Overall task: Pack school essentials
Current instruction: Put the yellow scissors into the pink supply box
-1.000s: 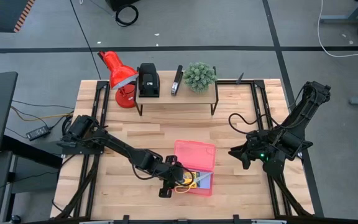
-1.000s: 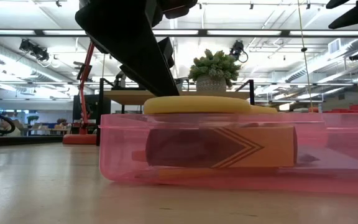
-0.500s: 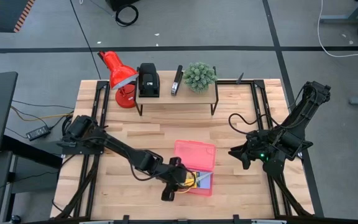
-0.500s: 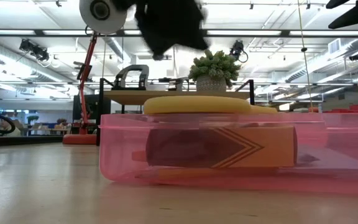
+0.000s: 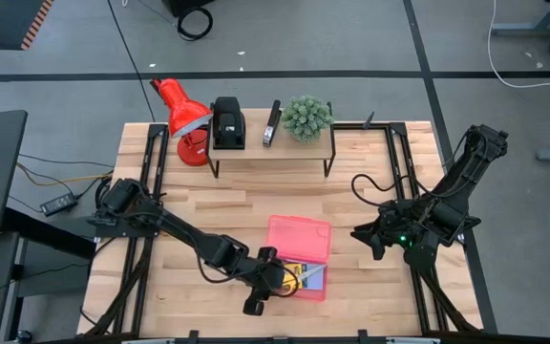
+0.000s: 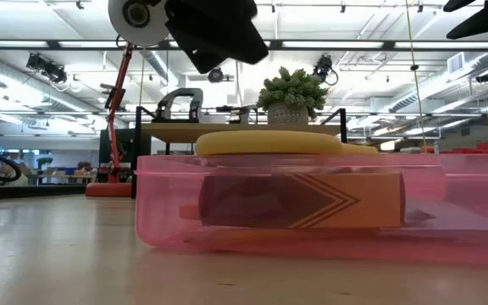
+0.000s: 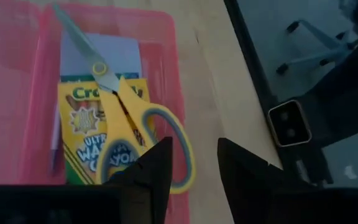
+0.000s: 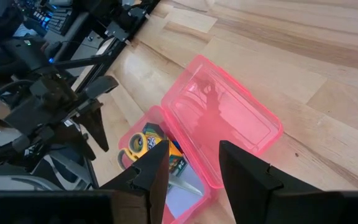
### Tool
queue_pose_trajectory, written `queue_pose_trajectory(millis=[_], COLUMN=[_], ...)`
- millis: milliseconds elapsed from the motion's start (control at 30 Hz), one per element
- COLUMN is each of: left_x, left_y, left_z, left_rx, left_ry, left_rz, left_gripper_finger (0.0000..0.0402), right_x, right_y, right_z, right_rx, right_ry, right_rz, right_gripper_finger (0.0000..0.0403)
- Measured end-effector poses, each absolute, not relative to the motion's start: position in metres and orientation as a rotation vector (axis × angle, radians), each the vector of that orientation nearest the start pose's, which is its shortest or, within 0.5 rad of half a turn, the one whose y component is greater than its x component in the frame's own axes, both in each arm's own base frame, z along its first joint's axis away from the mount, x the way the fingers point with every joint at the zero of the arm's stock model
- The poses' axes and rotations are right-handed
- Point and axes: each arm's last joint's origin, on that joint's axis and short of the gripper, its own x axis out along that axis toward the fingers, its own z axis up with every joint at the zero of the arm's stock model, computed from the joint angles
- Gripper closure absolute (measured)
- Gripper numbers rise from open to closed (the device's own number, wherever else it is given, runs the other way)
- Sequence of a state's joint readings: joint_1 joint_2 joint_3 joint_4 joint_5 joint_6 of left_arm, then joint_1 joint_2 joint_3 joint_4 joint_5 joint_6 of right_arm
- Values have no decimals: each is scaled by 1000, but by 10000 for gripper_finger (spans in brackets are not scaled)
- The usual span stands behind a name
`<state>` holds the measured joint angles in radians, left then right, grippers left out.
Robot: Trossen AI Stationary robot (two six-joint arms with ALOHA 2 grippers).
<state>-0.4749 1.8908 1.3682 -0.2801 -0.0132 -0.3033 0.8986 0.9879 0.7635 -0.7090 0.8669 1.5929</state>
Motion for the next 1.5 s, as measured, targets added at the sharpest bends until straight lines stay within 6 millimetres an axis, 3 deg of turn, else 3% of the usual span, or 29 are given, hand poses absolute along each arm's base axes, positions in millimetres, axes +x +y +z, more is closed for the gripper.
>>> queue_pose_trajectory(millis=[433,733,1500], left_x=[370,376,376], left_y=[-187,-185,-180], left_z=[207,200,182], left_rx=[-275,-333,-299], left_ry=[908,916,1005], left_rz=[-288,-301,-237], left_gripper_finger=[302,393,396], right_x=[128,128,130], right_y=[126,125,119], right_z=[258,258,256], right_rx=[821,813,770], right_ry=[440,442,445], right_rz=[-405,-408,-455], right_gripper_finger=[256,256,256])
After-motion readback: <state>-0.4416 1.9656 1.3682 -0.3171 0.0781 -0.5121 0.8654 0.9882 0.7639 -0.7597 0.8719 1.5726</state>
